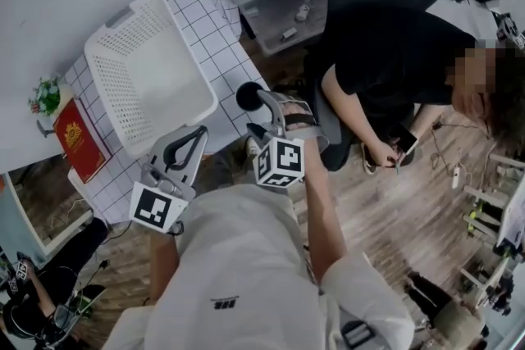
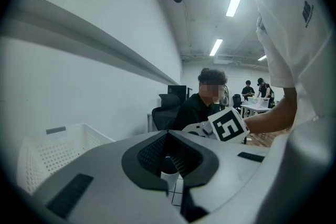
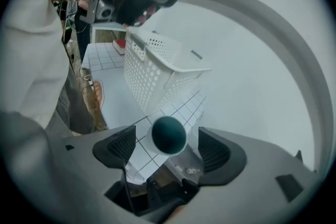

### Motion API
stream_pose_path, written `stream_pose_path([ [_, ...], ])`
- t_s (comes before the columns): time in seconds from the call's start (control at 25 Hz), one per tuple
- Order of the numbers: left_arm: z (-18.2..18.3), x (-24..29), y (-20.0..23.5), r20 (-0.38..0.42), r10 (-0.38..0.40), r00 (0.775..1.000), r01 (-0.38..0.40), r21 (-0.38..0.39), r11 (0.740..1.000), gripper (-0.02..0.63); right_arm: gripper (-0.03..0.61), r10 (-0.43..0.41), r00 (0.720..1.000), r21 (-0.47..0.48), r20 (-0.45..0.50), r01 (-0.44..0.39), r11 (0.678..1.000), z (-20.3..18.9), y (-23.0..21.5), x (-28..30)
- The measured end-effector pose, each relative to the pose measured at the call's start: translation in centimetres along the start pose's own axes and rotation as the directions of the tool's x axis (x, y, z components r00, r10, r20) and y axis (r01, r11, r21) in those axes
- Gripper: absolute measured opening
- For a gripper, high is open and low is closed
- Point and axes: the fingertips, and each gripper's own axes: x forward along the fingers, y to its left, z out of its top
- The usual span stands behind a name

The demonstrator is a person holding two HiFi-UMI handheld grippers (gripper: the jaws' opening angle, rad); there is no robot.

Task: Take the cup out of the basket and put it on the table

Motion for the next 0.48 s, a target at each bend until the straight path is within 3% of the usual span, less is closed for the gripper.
stream_pose_path([
  [0.28,0.5,0.6,-0.1,0.026,-0.015,1.000,0.015,0.009,1.000,0.009,0.373,-0.089,0.960,0.274,0.264,0.013,0.962,3.5,-2.9,-5.4],
  [0.48,1.6,1.2,-0.3,0.062,-0.036,0.997,0.035,0.024,0.999,0.011,0.215,-0.187,0.915,0.338,0.357,0.060,0.939,4.9,-4.9,-9.0],
])
